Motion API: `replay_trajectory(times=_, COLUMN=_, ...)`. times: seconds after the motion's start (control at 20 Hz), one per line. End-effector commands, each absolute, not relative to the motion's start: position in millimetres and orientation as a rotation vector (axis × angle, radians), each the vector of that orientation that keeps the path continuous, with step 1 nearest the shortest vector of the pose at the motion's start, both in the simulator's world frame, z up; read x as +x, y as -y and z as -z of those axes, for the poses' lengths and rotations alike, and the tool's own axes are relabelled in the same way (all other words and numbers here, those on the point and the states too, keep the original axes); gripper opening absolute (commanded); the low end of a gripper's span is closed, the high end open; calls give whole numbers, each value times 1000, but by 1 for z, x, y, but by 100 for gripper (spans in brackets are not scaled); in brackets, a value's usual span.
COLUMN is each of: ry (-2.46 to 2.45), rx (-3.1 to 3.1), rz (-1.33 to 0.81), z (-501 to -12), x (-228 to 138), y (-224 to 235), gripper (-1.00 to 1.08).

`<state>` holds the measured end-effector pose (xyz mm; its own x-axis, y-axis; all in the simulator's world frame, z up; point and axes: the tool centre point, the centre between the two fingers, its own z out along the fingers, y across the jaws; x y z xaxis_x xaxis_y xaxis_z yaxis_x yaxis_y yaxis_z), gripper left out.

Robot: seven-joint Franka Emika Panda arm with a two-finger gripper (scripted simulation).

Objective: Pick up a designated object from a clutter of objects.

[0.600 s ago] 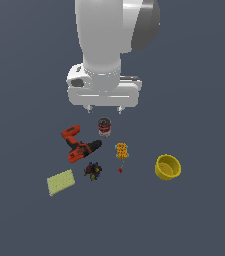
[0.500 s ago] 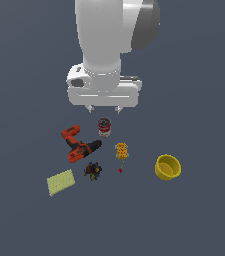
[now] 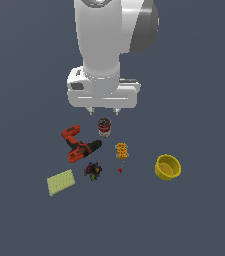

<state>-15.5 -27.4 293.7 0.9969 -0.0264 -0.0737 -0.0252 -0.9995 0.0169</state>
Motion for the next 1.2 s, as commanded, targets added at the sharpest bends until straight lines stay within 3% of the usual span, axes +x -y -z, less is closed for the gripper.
replay_trajectory(times=0.0, ry=54, rx=3121, rz=115, z=-291, x=-15, y=28, gripper=68)
replay_trajectory(times=0.5, ry=240, rx=3092, rz=101, z=-258, x=-11, y=36, gripper=68)
replay_trajectory(times=1.15, ry=689, rx=2976, rz=49, z=-177, x=-12, y=54, gripper=68)
